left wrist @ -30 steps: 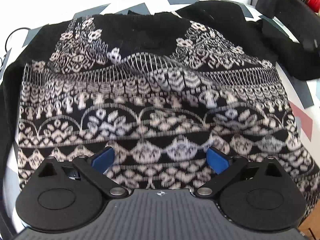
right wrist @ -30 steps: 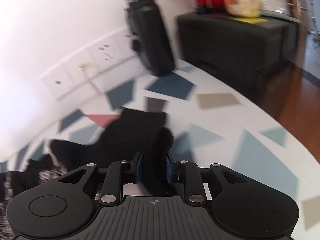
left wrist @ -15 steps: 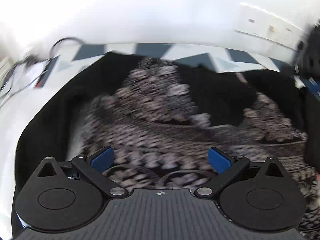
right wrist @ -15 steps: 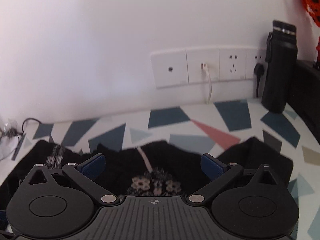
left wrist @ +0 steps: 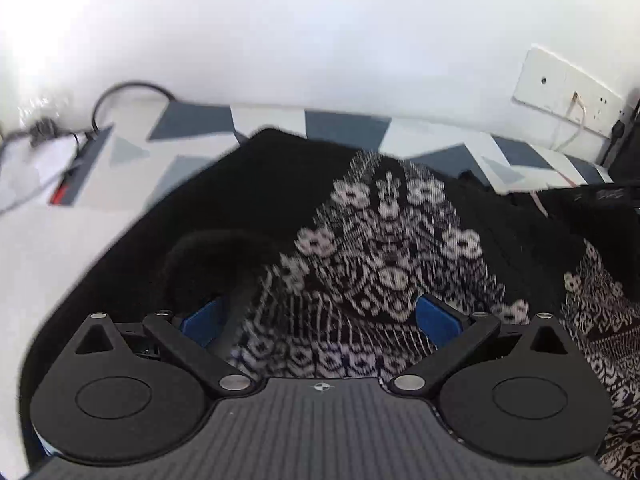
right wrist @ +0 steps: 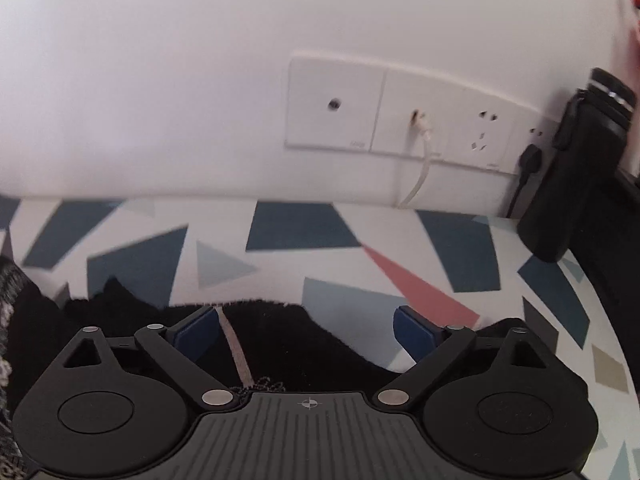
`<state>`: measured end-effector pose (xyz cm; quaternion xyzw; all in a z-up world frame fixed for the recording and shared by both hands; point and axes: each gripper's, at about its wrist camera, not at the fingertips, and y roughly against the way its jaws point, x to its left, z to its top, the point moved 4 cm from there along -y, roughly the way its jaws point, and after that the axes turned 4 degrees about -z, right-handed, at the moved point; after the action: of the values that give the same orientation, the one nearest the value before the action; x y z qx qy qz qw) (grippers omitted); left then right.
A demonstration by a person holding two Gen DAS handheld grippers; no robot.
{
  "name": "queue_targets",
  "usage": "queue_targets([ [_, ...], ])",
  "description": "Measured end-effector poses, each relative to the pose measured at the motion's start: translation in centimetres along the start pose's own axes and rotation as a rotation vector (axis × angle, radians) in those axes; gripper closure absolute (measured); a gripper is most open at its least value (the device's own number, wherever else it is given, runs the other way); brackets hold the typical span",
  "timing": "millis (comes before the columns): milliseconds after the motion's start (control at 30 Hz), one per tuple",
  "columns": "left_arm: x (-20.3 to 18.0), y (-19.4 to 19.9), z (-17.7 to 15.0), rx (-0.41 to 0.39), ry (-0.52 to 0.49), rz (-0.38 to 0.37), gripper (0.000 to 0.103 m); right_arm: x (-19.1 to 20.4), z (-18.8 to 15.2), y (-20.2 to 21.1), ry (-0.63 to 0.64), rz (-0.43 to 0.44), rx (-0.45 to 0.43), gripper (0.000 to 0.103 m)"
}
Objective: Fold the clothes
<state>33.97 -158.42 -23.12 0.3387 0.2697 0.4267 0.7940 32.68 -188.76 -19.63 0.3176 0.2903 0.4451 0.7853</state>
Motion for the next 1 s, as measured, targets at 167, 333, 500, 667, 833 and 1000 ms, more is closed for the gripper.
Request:
queue_targets([
  [167,-0.4,-0.5,-2.0,0.051,-0.086,-0.004,0.001,1.3,-1.5,-0.6,0.021,0.071,0.031,0.069],
  [333,-0.4,0.2,-2.7,0.159,-0.158,-0.032,0.0,-3.2,-0.8,-0.6,-0.147,-0.009,-0.04,0.097],
  [500,-0.6,1.3,-3.8,0.272,-0.182,-0.047,0.0,-8.8,-2.6,-0.4,-0.387,-0.157,-0.04,0.096],
  [667,1.7,2.0,-2.0,0.26,0.008,-0.116,0.001,-9.0,-4.4,-0.6,-0.36,-0.207,0.004,0.068],
  [833,4.4,2.7,0.3,0.229,0.226,-0.193,0.001,-8.6,-4.3,0.6,-0.407,-0.134,-0.016,0.06],
  [1000,5.9,2.6,5.2,0.084,0.308,-0.215,0.001,-8.1,-3.8,2.2,-0.489,-0.029,-0.046,0.047],
])
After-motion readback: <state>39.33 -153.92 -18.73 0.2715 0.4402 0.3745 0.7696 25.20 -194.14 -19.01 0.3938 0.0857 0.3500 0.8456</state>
